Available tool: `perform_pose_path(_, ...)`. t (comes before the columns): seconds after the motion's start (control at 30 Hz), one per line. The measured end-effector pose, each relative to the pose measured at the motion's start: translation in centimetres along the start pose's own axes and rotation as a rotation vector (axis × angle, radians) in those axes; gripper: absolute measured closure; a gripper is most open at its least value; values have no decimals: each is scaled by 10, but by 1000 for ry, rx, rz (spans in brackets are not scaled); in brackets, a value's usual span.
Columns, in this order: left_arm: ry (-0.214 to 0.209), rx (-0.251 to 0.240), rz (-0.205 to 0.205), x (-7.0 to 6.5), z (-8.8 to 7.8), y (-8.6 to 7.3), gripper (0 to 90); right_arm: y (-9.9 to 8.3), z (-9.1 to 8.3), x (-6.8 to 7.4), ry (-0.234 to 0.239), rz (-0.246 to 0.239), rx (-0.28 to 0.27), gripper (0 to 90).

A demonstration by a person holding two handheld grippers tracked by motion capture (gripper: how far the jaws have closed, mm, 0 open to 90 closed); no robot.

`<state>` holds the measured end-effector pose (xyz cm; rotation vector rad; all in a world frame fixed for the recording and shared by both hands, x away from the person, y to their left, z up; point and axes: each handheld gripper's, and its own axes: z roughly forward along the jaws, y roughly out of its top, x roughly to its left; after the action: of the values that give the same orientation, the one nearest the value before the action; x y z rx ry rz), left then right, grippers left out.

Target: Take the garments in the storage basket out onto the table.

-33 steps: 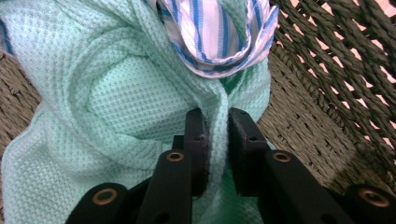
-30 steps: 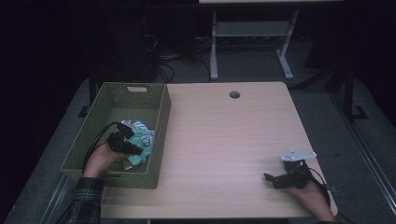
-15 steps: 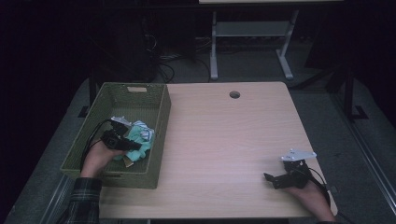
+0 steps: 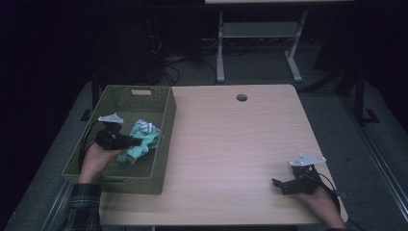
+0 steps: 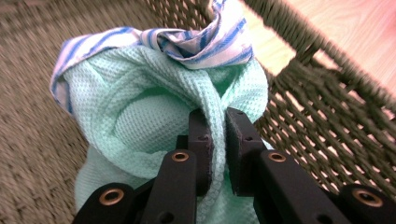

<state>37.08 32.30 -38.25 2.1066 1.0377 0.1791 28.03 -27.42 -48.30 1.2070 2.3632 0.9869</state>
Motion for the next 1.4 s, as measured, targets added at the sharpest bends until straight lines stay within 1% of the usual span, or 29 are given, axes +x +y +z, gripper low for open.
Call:
perform_pose_path(0.17,-2,-65,7,0,-10,3,807,0,0,0,0,0,0,0)
perform_pose_path(0.33,0,-110,29,-3,-18,6,807,0,0,0,0,0,0,0)
perform_pose_path(0.37,-4,-126,29,-4,-19,7,807,0,0,0,0,0,0,0)
perform_pose_path(0.47,4,-147,41,-6,-24,10,807,0,0,0,0,0,0,0)
perform_pose_path(0.5,0,-155,41,-6,-25,11,807,0,0,0,0,0,0,0)
perform_pose_path(0.57,-5,-168,54,-8,-29,14,807,0,0,0,0,0,0,0)
perform_pose_path(0.67,-3,-180,71,-10,-34,17,807,0,0,0,0,0,0,0)
perform_pose_path(0.7,-3,-194,68,-12,-35,19,807,0,0,0,0,0,0,0)
perform_pose_path(0.77,-5,-215,75,-14,-38,22,807,0,0,0,0,0,0,0)
perform_pose_path(0.9,-26,-253,95,-21,-43,32,807,0,0,0,0,1,0,0)
perform_pose_path(1.07,-39,-283,127,-32,-46,46,807,0,0,0,0,-1,-1,0)
perform_pose_path(1.13,-46,-289,143,-37,-46,50,807,0,0,0,0,0,0,0)
perform_pose_path(1.23,-55,-296,160,-46,-46,57,807,0,0,0,0,0,0,0)
perform_pose_path(1.33,-67,-308,169,-53,-46,63,807,0,0,0,0,0,-1,0)
perform_pose_path(1.4,-69,-310,184,-58,-46,66,807,0,0,0,0,1,0,0)
